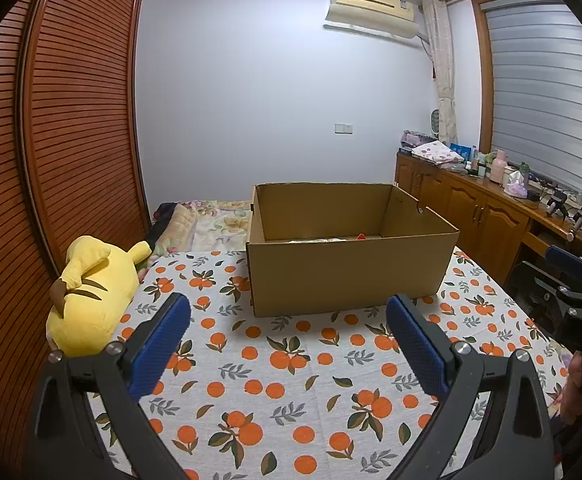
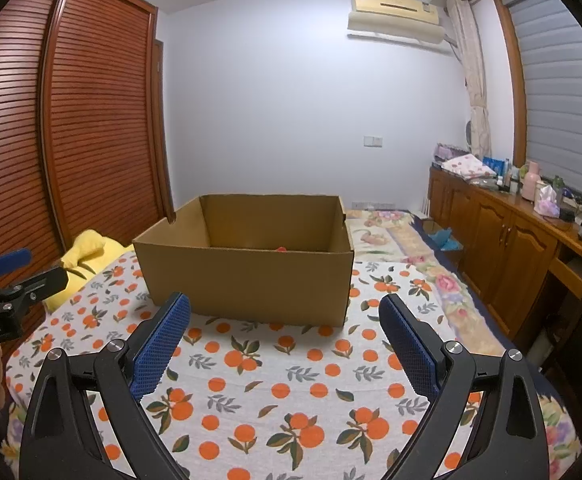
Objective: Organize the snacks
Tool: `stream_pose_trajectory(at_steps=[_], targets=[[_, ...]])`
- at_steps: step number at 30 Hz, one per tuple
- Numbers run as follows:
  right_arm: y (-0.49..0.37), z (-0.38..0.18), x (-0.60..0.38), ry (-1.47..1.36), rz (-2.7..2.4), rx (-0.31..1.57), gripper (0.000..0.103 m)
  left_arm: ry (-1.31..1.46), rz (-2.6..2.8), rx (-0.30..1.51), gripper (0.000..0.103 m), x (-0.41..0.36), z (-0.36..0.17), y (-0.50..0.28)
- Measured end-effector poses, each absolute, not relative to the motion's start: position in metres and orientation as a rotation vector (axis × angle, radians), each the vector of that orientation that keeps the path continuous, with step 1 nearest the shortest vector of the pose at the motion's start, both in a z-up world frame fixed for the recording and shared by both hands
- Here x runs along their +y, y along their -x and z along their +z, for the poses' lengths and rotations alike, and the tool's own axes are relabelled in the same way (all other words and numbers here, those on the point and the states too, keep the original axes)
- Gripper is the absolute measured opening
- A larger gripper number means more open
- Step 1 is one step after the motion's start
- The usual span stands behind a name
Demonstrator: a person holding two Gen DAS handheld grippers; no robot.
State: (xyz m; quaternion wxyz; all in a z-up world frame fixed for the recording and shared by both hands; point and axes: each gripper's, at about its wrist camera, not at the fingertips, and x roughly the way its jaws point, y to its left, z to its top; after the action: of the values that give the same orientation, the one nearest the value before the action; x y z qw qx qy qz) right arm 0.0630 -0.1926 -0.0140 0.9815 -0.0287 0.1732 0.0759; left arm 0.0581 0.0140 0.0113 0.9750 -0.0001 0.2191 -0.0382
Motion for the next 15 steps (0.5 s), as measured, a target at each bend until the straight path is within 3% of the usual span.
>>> stream_pose_trajectory(at_steps=[15], targets=[[-0.0627, -0.0146, -0.1926, 0.054, 0.155, 0.349, 0.097, 0.000, -0.075, 0.440, 0.099, 0.0140, 0.0115, -0.0582]])
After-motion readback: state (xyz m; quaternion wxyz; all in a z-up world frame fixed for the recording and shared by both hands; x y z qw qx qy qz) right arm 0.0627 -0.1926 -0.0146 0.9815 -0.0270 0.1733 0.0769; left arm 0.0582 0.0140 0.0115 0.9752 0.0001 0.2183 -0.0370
